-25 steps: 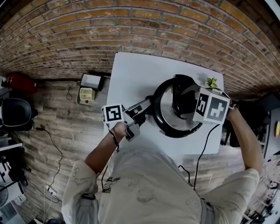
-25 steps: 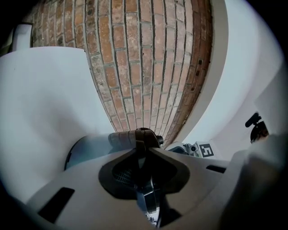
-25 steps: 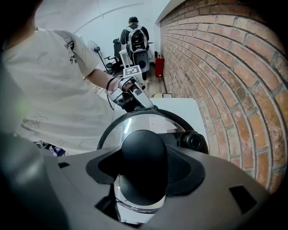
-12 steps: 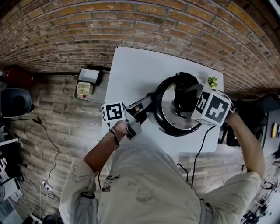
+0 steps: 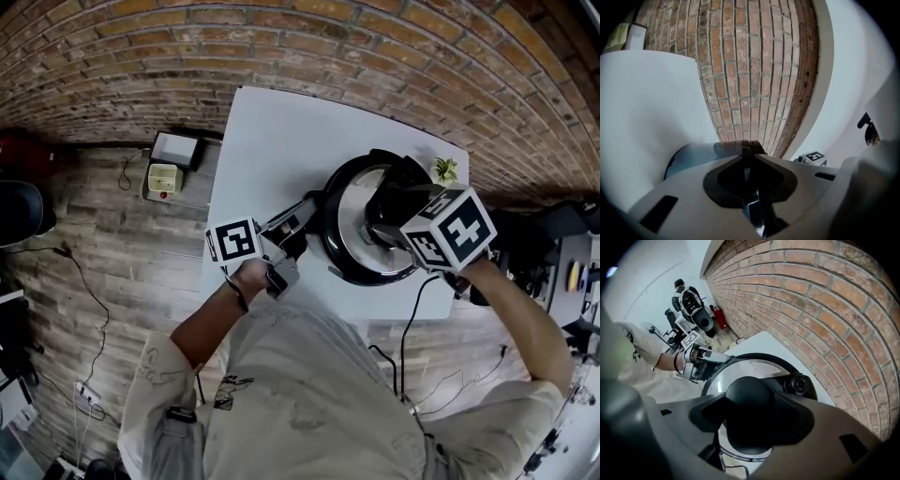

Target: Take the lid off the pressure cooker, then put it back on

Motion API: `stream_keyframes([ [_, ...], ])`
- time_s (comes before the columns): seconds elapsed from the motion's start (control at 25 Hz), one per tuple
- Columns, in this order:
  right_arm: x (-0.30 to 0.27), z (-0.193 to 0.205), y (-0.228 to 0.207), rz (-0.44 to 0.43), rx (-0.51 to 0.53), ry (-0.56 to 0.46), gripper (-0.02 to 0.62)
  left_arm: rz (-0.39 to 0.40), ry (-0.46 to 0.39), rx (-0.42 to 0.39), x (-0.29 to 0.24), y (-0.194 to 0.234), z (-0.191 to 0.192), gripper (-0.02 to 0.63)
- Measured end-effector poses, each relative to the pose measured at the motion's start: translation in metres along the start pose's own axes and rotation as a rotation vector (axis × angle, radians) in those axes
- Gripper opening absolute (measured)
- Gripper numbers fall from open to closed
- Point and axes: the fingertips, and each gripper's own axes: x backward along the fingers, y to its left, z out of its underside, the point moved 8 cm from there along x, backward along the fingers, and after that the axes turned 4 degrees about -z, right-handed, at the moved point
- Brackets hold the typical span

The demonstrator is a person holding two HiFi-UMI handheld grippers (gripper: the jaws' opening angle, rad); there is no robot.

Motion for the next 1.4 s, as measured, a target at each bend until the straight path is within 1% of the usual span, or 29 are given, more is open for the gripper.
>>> stream_keyframes([
  [0.16, -0.0035, -0.0038, -0.0010, -0.001, -0.026, 0.012, 0.300, 0.012, -0.057, 0.041, 0.0019, 0.0009, 0.0036, 0.071],
  [0.28, -0.0030, -0.0027, -0.0013, 0.004, -0.050, 0.009, 0.302, 0.015, -0.058, 0.042, 0.0008, 0.0015, 0.0045, 0.071],
  [0.44, -0.0017, -0.0029, -0.0014, 0.002, -0.041, 0.014, 0.302, 0.035, -0.062, 0.080, -0.0017, -0.0006, 0.0063, 0.071],
  [0.56, -0.0014, -0.0029, -0.0011, -0.002, -0.023, 0.017, 0.301, 0.026, -0.056, 0.072, -0.0012, -0.0001, 0.0057, 0.071],
  [0.64, -0.0013, -0.0023, -0.0007, -0.007, 0.014, 0.014, 0.298, 0.021, -0.051, 0.060, -0.0008, 0.0006, 0.0051, 0.071],
  [0.76, -0.0011, -0.0018, -0.0010, -0.013, 0.054, 0.017, 0.293, 0.032, -0.049, 0.072, -0.0023, -0.0003, 0.0055, 0.071],
  [0.92, -0.0009, -0.0030, -0.0010, -0.013, 0.058, 0.029, 0.293, 0.011, -0.039, 0.042, -0.0011, 0.0002, 0.0035, 0.071],
  [1.16, -0.0003, -0.0009, -0.0006, -0.013, 0.065, -0.002, 0.294, 0.026, -0.035, 0.060, -0.0024, -0.0014, 0.0036, 0.071],
  [1.28, -0.0002, -0.0017, -0.0011, -0.013, 0.067, -0.001, 0.293, 0.027, -0.038, 0.068, -0.0026, -0.0017, 0.0036, 0.071],
  [1.4, -0.0001, -0.0015, -0.0007, -0.014, 0.067, 0.010, 0.293, 0.033, -0.036, 0.055, -0.0032, -0.0016, 0.0030, 0.071],
])
